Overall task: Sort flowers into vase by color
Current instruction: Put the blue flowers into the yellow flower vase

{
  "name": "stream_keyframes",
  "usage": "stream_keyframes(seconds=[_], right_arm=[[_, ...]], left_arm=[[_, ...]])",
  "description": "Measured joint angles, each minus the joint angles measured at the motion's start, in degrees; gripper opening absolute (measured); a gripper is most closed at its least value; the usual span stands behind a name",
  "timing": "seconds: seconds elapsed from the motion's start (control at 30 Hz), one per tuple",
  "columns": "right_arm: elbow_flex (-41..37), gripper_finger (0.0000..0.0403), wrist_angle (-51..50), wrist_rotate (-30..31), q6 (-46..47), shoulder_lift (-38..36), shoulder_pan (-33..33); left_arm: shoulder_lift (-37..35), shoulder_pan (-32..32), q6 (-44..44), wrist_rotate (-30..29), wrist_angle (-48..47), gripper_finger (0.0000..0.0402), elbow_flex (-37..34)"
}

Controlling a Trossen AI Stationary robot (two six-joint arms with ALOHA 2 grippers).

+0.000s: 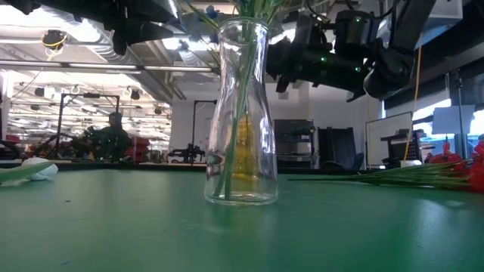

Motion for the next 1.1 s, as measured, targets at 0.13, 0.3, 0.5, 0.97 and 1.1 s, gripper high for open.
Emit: stream_keyframes(seconds=[0.13, 0.3, 0.5, 0.97, 1.1], right_arm=[[0.0, 0.0, 0.15, 0.01, -0.5, -0.48, 0.0], [0.28, 0.0, -0.12, 0.13, -1.9, -2.26, -0.02], [0.31, 0.0, -5.8, 0.71, -4.67, -4.61, -0.04], [0.31, 0.0, -14.66, 2.64, -7.65, -4.84, 0.0], [0.31, 0.0001, -19.24, 2.74, -7.98, -4.84, 0.0]], left_arm=[[0.0, 0.0, -0.1, -0.01, 0.0, 0.0163, 0.0], [0.0, 0.0, -1.03, -0.01, -0.05, 0.0163, 0.0], [0.02, 0.0, -1.54, -0.01, -1.41, 0.0163, 0.0], [0.0, 0.0, -1.56, -0.01, -1.31, 0.0163, 0.0], [0.0, 0.0, -1.57, -0.01, -1.29, 0.0163, 0.0]])
